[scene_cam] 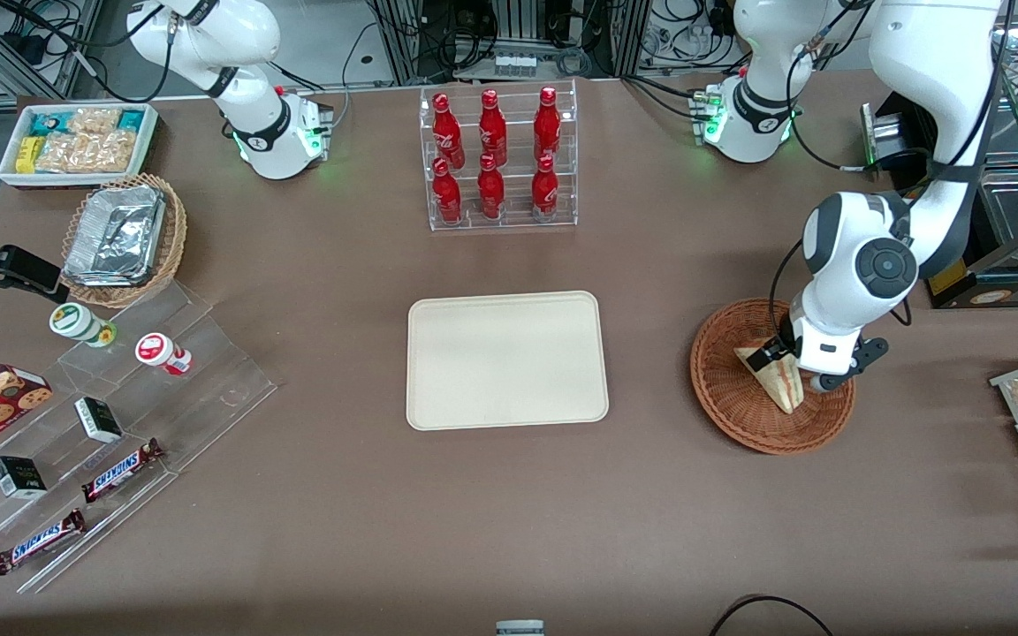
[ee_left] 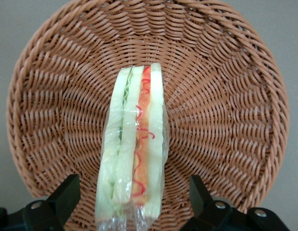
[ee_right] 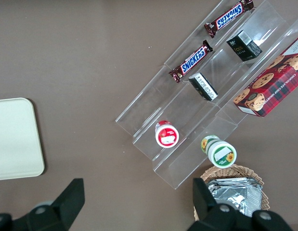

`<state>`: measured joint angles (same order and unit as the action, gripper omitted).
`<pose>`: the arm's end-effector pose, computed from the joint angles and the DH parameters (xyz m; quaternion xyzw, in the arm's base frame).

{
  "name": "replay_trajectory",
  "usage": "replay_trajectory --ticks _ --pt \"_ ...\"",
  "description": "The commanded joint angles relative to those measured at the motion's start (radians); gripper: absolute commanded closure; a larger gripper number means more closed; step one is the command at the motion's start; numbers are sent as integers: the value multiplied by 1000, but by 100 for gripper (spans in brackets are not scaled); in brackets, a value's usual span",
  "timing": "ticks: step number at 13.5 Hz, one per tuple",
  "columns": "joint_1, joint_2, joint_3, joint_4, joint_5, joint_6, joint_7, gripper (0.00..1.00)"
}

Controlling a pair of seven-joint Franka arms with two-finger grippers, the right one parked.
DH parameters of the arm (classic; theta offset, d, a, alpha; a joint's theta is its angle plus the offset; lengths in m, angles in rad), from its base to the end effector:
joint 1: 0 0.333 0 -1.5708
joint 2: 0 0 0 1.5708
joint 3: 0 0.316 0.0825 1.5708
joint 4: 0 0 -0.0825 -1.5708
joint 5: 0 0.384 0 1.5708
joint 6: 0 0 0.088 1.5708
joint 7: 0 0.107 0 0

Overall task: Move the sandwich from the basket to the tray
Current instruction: 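Lower the open left gripper over the wrapped sandwich and close it, then lift the sandwich and carry it over the cream tray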

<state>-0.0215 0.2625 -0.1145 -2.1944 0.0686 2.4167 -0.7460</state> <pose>0.5471 -0.0745 0.2620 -0.9607 -0.2768 0.0139 0.0147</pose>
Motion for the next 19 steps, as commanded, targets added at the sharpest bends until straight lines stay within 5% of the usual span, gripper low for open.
replay_trajectory --ticks 1,2,3,11,19 --pt "9 26 1 -5 20 42 -35 12" --pt "9 23 1 -7 22 38 -39 64" --pt "9 18 1 -8 20 30 -38 100" --pt "-26 -20 -46 224 11 -326 -19 100" --pt "-35 168 -341 471 37 -406 49 100"
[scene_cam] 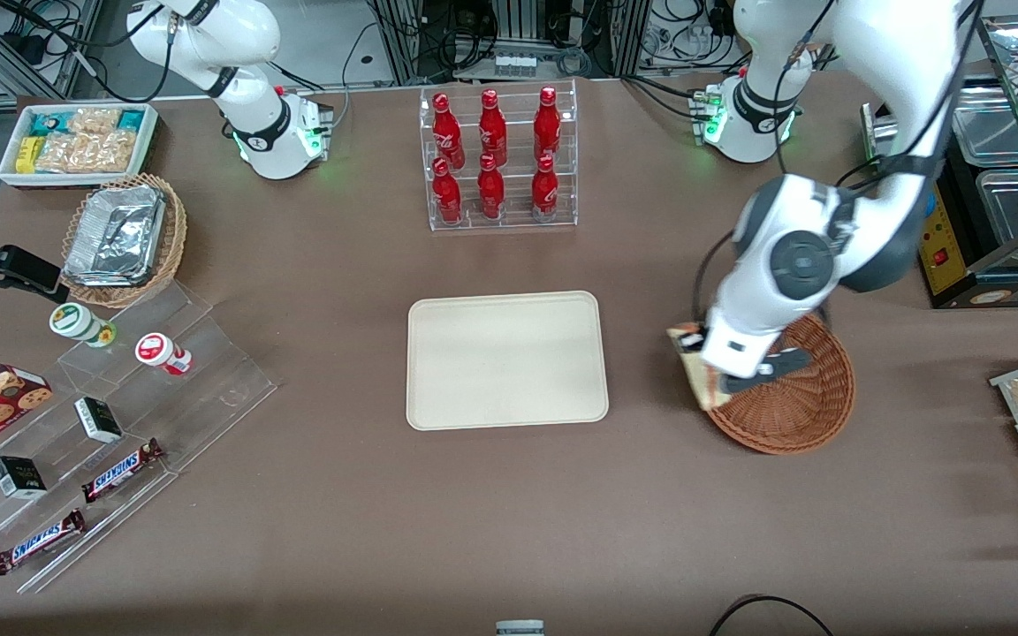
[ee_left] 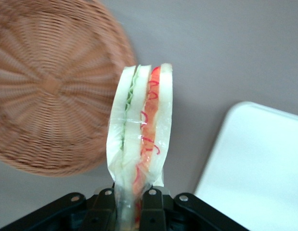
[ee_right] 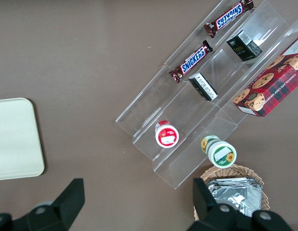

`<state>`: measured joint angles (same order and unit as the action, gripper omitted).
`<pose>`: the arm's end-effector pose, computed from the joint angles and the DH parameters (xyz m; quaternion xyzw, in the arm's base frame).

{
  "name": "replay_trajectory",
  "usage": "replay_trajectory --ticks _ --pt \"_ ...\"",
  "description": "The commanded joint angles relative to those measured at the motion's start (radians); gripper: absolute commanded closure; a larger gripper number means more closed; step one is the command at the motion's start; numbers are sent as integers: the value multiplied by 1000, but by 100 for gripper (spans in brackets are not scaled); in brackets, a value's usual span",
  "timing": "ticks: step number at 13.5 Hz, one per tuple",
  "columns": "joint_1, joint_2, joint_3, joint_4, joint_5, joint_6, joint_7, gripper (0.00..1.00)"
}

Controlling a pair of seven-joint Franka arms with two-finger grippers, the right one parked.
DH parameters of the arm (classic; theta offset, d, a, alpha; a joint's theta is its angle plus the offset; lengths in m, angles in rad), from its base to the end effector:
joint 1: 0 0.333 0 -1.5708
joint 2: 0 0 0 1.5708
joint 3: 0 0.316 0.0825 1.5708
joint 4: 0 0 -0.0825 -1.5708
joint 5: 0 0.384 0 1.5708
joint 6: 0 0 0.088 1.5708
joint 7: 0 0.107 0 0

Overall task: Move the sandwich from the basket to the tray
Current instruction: 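Lift the sandwich and carry it over the cream tray, then lower the sandwich onto the tray and open the left gripper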

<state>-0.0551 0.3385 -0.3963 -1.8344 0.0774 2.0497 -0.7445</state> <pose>0.5660 -0.2529 0.3518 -0.9894 -0.1335 0.0570 0.0010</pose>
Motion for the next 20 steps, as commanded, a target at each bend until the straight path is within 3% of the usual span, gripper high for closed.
replay_trajectory --ticks 1,3,5,8,13,17,18,19,20 --pt "-46 124 -70 147 41 -39 43 100" --pt "-158 199 -65 229 56 -42 -30 100" --pt "-247 299 -67 344 143 -77 -117 100" --pt "-377 456 -55 547 196 -146 -203 100" --pt "-528 577 40 695 194 -143 -332 100" --pt "-543 611 53 715 193 -125 -386 100" --pt "-543 613 53 715 193 -112 -392 84" --pt "-542 611 53 713 193 -109 -389 1" --pt "-542 608 53 713 191 -111 -391 0"
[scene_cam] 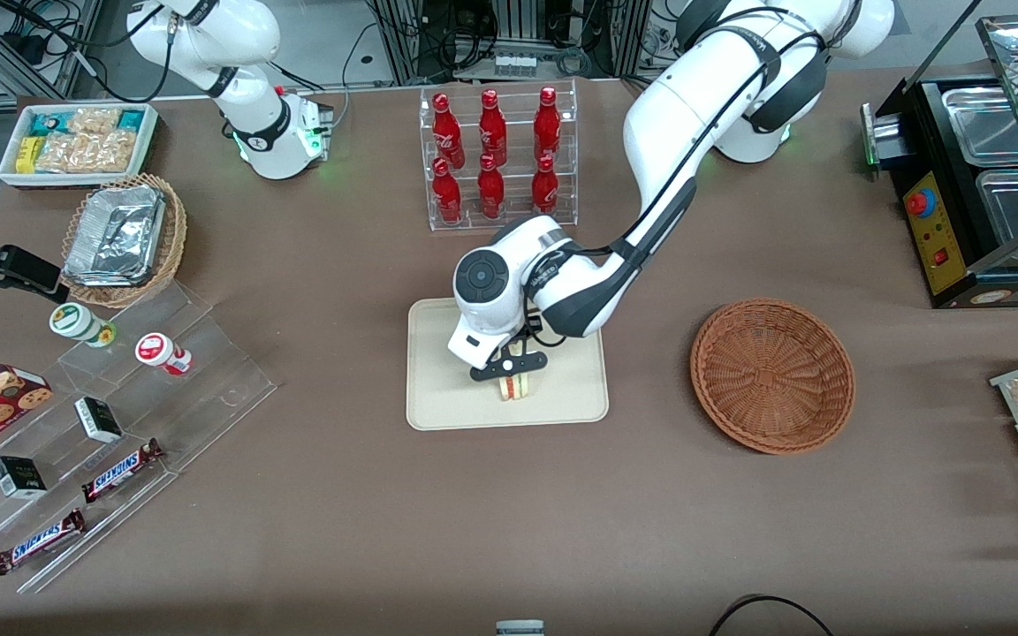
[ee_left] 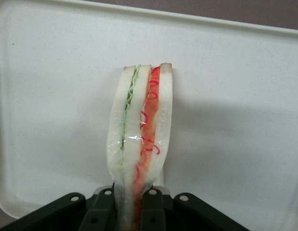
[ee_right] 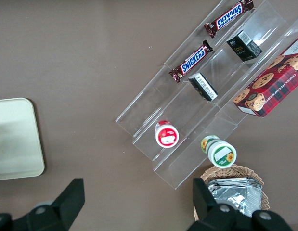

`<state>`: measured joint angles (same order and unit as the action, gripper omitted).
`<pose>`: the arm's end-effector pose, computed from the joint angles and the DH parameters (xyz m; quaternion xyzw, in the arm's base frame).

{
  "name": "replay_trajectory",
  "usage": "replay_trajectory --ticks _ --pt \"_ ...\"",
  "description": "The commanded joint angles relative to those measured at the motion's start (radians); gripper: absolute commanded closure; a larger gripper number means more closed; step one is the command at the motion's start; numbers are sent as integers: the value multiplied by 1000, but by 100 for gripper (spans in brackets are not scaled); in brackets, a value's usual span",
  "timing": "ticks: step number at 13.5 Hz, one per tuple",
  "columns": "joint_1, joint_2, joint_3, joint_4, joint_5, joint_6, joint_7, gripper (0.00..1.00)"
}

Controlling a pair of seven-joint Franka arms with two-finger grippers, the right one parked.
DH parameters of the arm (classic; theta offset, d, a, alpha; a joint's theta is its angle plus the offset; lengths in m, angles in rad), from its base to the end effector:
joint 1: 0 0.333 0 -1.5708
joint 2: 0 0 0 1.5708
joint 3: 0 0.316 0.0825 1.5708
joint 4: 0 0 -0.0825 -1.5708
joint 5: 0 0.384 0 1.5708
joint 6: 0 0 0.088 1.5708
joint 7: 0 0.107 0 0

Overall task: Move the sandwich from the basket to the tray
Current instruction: 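Lower the sandwich onto the tray and open the left gripper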

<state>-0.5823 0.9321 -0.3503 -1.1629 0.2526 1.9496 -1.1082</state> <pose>0.5192 -0.5447 0.2393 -0.9940 -0.0946 0.0486 0.0257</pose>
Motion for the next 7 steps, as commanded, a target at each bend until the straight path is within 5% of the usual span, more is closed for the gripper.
replay_trajectory --ticks 1,7 --pt "-11 7 7 42 16 -14 -21 0" --pt "8 -122 5 39 7 -124 54 0"
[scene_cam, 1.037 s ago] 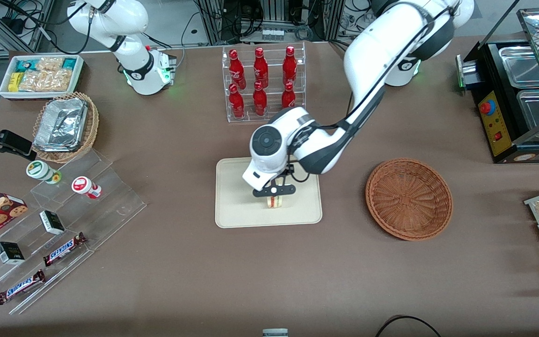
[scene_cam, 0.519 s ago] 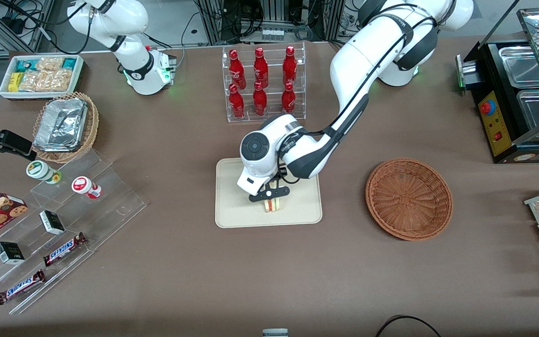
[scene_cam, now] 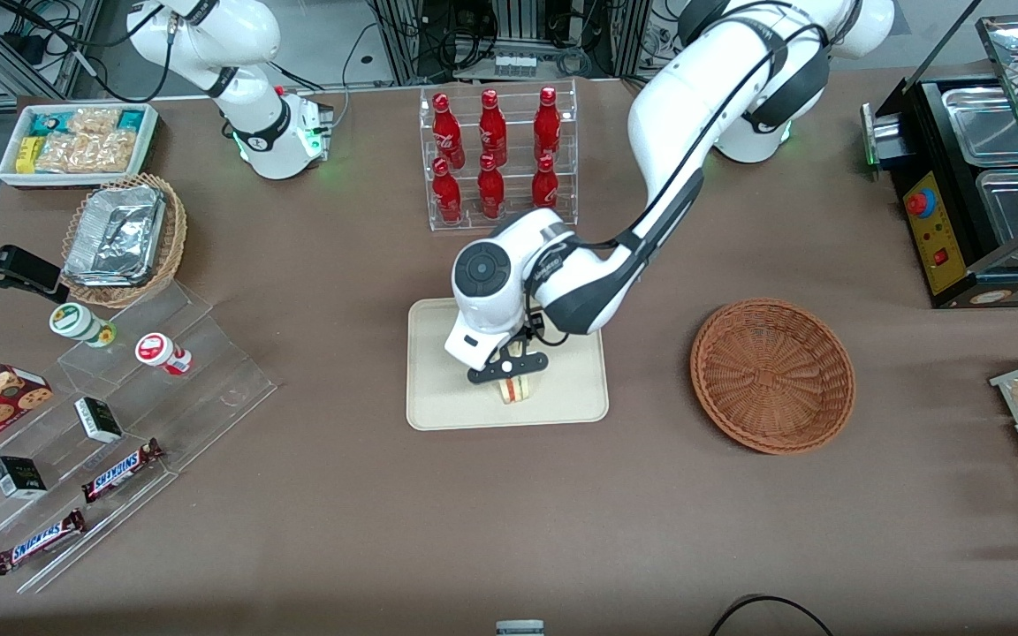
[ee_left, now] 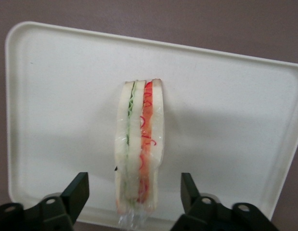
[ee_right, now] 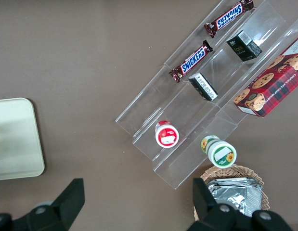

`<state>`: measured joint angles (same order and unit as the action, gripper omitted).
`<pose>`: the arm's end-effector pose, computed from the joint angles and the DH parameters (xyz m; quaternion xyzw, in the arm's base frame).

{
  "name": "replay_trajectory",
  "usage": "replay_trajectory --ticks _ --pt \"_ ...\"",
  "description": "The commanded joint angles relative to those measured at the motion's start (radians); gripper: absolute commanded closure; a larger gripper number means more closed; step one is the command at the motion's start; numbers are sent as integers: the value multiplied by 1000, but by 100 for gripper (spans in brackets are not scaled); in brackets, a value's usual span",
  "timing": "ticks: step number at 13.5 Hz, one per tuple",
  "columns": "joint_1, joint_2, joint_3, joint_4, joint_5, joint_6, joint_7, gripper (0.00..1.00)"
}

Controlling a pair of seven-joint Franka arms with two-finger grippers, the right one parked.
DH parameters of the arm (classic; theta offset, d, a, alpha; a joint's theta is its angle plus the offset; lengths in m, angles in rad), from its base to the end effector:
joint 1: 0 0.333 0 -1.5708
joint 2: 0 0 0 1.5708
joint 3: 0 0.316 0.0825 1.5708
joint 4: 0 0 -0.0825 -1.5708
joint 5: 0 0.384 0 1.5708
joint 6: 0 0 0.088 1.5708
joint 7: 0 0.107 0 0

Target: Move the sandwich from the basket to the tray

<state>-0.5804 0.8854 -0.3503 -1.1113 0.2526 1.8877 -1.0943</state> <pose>0.5303 -0.5431 0.2917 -0.9949 -0.0944 0.0318 0.0172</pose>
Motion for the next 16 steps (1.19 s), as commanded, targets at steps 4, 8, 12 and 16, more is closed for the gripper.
replay_trajectory --ticks 4,8,12,16 --pt "79 -150 7 -21 7 -182 83 0" --pt "232 -228 -2 -94 -4 -266 325 0" --pt "399 -393 -2 -310 -62 -233 629 0" --pt "560 -566 -2 -518 -116 -150 809 0"
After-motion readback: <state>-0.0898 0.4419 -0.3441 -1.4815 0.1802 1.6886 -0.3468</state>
